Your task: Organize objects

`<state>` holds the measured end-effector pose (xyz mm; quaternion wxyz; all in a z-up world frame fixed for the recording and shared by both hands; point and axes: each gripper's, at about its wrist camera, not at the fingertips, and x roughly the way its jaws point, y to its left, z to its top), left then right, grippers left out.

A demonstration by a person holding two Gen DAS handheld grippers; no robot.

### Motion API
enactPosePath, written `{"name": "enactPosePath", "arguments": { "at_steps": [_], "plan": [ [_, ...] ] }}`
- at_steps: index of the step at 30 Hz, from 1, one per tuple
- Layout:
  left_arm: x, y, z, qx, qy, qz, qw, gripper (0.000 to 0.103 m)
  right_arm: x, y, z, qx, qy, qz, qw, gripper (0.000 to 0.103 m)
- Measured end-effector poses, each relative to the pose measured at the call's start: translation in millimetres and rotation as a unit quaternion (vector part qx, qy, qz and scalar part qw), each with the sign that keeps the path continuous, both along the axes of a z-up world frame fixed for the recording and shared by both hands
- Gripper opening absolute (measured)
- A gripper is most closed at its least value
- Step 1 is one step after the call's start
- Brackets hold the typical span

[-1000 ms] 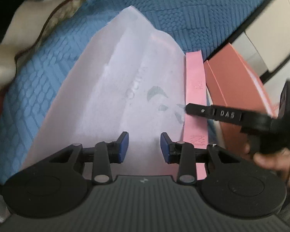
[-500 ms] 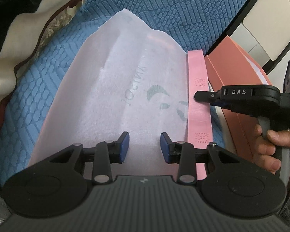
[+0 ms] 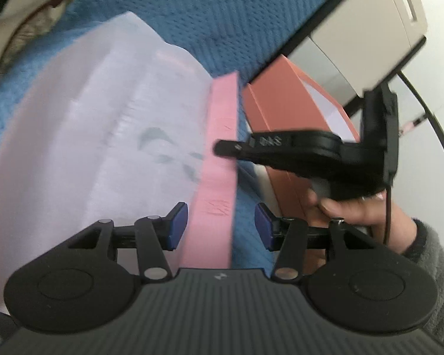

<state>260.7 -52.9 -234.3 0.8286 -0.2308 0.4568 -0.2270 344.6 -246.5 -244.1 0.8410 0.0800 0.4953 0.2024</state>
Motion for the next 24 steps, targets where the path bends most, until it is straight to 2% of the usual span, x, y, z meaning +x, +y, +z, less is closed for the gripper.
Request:
{"name": "enactPosePath", "arguments": {
  "at_steps": [8, 14, 16, 21, 24],
  "plan": [
    [-4.9, -34.2, 0.6, 0.033, 0.005, -0.016, 0.9993, 0.056, 0.5, -2.9, -0.6, 0.004, 0.007, 0.005, 1.0, 0.009],
    [-8.0, -47.6, -2.7, 0.113, 0.001, 0.004, 0.9936, 0.056, 1.4, -3.0, 1.1, 0.003, 0.009, 0.011, 1.0, 0.009],
    [-8.4, -46.4, -5.4, 0.11, 0.008, 0.008, 0.9939, 0.056, 1.7, -3.1, 1.4, 0.002, 0.014, 0.012, 1.0, 0.009],
    [-13.0, -51.4, -9.5, 0.13, 0.008, 0.01, 0.9915, 0.055, 2.6, -3.9, 3.2, -0.001, 0.015, 0.013, 1.0, 0.009],
    [-13.1, -44.7, -12.1, 0.117, 0.013, 0.028, 0.9926, 0.041, 3.4, -5.7, 1.8, -0.001, 0.02, 0.008, 1.0, 0.011]
  ]
}}
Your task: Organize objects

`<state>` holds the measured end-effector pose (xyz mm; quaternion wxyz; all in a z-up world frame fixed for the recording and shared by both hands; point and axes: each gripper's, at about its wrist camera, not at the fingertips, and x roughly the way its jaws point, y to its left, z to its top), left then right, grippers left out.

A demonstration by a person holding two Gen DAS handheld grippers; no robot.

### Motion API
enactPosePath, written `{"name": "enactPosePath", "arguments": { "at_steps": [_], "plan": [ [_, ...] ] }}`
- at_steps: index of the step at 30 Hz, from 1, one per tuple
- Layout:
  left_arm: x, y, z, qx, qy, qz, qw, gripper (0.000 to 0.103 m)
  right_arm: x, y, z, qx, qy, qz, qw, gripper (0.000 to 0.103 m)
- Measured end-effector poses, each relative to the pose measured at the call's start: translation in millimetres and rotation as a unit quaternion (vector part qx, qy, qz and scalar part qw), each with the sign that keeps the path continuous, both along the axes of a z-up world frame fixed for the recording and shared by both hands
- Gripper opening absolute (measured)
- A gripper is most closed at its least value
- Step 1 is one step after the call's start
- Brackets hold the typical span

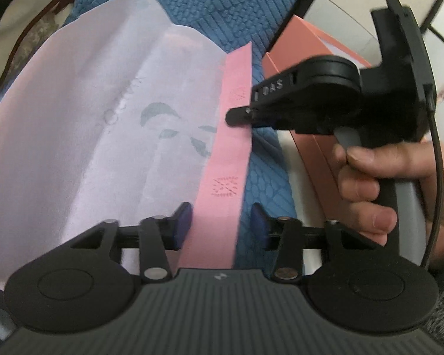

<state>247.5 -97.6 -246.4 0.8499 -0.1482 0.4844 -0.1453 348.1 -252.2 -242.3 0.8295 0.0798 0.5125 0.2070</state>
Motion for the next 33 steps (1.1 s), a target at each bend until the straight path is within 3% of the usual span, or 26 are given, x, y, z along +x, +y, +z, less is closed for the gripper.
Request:
{"name": "enactPosePath", "arguments": {
  "at_steps": [4, 8, 20, 25, 27, 29, 33],
  "plan": [
    [2.2, 16.3, -4.3, -0.06, 0.013, 0.018, 0.9979, 0.022, 0.8, -0.8, 0.4, -0.005, 0.001, -0.002, 1.0, 0.012],
    [0.9, 23.7, -6.4, -0.074, 0.013, 0.025, 0.9969, 0.016, -3.3, -0.2, 8.0, -0.001, -0.017, 0.001, 1.0, 0.013],
    [0.1, 54.9, -12.1, -0.144, 0.04, 0.071, 0.9863, 0.01, -15.4, 8.2, 25.9, 0.04, -0.047, 0.02, 0.998, 0.014],
    [1.0, 57.4, -14.9, -0.156, 0.043, 0.065, 0.9846, 0.01, -17.6, 23.6, 19.6, 0.006, -0.048, 0.03, 0.998, 0.014],
    [1.2, 56.8, -15.6, -0.157, 0.042, 0.06, 0.9849, 0.01, -16.6, 28.0, 16.8, -0.013, -0.052, 0.032, 0.998, 0.028],
    [2.4, 56.3, -15.8, -0.156, 0.04, 0.055, 0.9855, 0.01, -14.1, 31.8, 13.5, -0.017, -0.05, 0.035, 0.998, 0.032],
    [1.4, 52.6, -13.0, -0.142, 0.026, 0.038, 0.9888, 0.011, -10.7, 32.5, 6.1, -0.032, -0.043, 0.022, 0.998, 0.028]
  ]
}}
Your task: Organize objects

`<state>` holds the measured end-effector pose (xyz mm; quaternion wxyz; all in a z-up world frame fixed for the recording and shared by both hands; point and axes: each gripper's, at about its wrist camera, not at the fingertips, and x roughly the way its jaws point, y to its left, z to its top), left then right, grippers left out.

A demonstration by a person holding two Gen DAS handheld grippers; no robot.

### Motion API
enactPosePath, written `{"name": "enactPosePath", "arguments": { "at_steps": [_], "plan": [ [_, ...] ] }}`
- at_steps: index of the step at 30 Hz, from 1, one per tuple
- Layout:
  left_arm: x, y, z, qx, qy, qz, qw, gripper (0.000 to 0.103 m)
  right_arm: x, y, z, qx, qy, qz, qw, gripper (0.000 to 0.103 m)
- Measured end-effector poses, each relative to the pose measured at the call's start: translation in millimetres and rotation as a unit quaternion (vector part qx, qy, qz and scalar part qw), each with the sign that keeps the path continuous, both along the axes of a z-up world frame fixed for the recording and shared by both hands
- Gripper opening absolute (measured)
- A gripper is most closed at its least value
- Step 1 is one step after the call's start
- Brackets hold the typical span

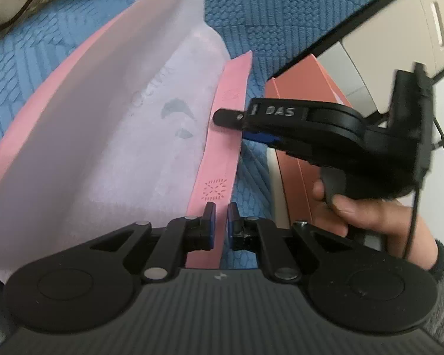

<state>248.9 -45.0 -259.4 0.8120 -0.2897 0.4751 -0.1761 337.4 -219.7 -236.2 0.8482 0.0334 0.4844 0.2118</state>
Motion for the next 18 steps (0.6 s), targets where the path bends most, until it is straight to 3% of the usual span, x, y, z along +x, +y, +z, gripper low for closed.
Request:
{"name": "enactPosePath", "arguments": {
  "at_steps": [3, 4, 7, 8, 15, 17, 18],
  "plan": [
    [0.1, -2.9, 1.5, 0.005, -0.002, -0.005, 1.0, 0.015, 4.2, -7.2, -5.9, 0.009, 0.022, -0.017, 1.0, 0.009],
    [0.4, -3.8, 1.4, 0.001, -0.002, -0.006, 1.0, 0.022, 4.7, -9.4, -6.4, 0.009, 0.025, -0.022, 0.999, 0.007],
    [-1.3, -7.5, 2.5, 0.005, -0.011, -0.011, 0.9999, 0.056, 3.6, -14.0, -5.0, 0.001, 0.024, -0.029, 0.999, 0.006],
    [-2.8, -9.9, 3.9, 0.01, -0.017, -0.012, 0.9997, 0.059, 3.0, -14.5, -3.9, -0.001, 0.023, -0.029, 0.999, 0.005],
    [-7.3, -32.8, 6.5, 0.061, -0.042, -0.045, 0.9962, 0.055, 0.9, -14.9, -2.8, -0.011, 0.023, -0.03, 0.999, 0.005],
    [-6.3, -33.3, 5.8, 0.065, -0.039, -0.046, 0.9961, 0.032, 1.0, -16.1, -3.3, -0.011, 0.023, -0.03, 0.999, 0.005],
    [-5.0, -31.4, 4.0, 0.064, -0.033, -0.043, 0.9965, 0.027, 1.5, -16.8, -3.8, -0.01, 0.025, -0.031, 0.999, 0.005]
  ]
}}
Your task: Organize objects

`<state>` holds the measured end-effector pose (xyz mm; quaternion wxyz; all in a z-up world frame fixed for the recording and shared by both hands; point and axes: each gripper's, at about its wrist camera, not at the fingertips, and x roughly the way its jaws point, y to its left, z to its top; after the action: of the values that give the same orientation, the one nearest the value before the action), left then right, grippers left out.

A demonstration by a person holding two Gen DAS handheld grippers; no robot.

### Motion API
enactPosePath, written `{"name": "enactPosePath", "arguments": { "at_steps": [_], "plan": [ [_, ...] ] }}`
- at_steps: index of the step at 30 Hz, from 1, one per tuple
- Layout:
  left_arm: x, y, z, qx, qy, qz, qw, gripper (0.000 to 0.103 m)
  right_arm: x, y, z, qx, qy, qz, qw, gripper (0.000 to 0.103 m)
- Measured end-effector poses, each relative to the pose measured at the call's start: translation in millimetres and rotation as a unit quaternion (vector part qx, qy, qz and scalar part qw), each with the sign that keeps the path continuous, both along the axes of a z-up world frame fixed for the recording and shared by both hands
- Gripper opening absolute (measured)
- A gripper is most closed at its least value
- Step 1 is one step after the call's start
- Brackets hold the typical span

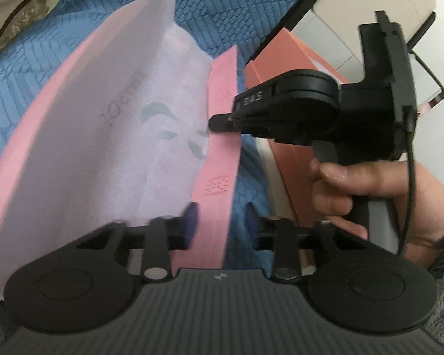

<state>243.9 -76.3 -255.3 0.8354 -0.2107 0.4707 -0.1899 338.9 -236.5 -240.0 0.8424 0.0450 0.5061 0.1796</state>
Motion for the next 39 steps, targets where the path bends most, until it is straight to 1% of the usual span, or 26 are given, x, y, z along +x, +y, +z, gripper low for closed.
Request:
{"name": "enactPosePath", "arguments": {
  "at_steps": [1, 2, 4, 7, 9, 10, 14, 18, 21, 28, 33, 35, 37, 39],
  "plan": [
    [0.8, 4.1, -2.1, -0.009, 0.007, 0.006, 0.9999, 0.02, 1.7, -0.6, -0.5, 0.001, 0.002, -0.002, 1.0, 0.008],
    [2.1, 9.4, -4.9, -0.025, 0.015, 0.012, 0.9995, 0.018, 2.1, -1.6, -0.9, 0.003, 0.005, -0.003, 1.0, 0.008],
    [5.3, 19.6, -8.8, -0.05, 0.028, 0.027, 0.998, 0.015, 3.1, -3.5, -0.5, 0.01, 0.007, -0.007, 1.0, 0.009],
    [9.2, 30.5, -11.1, -0.073, 0.04, 0.042, 0.9956, 0.011, 3.9, -3.0, 3.7, 0.017, 0.003, -0.007, 1.0, 0.013],
    [11.2, 36.6, -12.7, -0.083, 0.046, 0.047, 0.9943, 0.01, 1.7, -3.4, 10.9, 0.025, -0.014, -0.002, 1.0, 0.021],
    [11.7, 39.3, -13.0, -0.085, 0.048, 0.05, 0.994, 0.009, 0.3, -3.1, 14.8, 0.029, -0.024, 0.001, 0.999, 0.022],
    [15.9, 46.5, -18.1, -0.078, 0.061, 0.066, 0.9929, 0.008, -7.5, 0.0, 24.2, 0.047, -0.046, 0.019, 0.998, 0.023],
    [19.3, 53.7, -23.9, -0.071, 0.075, 0.074, 0.9918, 0.008, -15.0, 12.6, 22.7, 0.052, -0.048, 0.043, 0.997, 0.023],
    [20.6, 56.7, -25.7, -0.071, 0.083, 0.078, 0.991, 0.008, -18.5, 27.5, 14.2, 0.04, -0.037, 0.061, 0.997, 0.021],
    [22.1, 59.6, -24.1, -0.072, 0.083, 0.073, 0.9913, 0.009, -16.8, 38.3, -5.5, 0.022, -0.009, 0.062, 0.998, 0.018],
    [18.9, 67.4, -13.7, -0.054, 0.06, 0.079, 0.9935, 0.009, -16.5, 36.0, -5.4, 0.022, -0.014, 0.062, 0.998, 0.016],
    [16.9, 71.1, -6.6, -0.058, 0.045, 0.078, 0.9942, 0.009, -16.7, 36.0, -5.2, 0.022, -0.014, 0.063, 0.998, 0.016],
    [15.3, 72.1, 0.6, -0.062, 0.029, 0.073, 0.995, 0.009, -16.5, 34.7, -5.5, 0.023, -0.013, 0.062, 0.998, 0.016],
    [15.5, 68.7, 4.7, -0.052, 0.016, 0.063, 0.9966, 0.009, -16.1, 34.8, -6.2, 0.026, -0.011, 0.059, 0.998, 0.016]
  ]
}}
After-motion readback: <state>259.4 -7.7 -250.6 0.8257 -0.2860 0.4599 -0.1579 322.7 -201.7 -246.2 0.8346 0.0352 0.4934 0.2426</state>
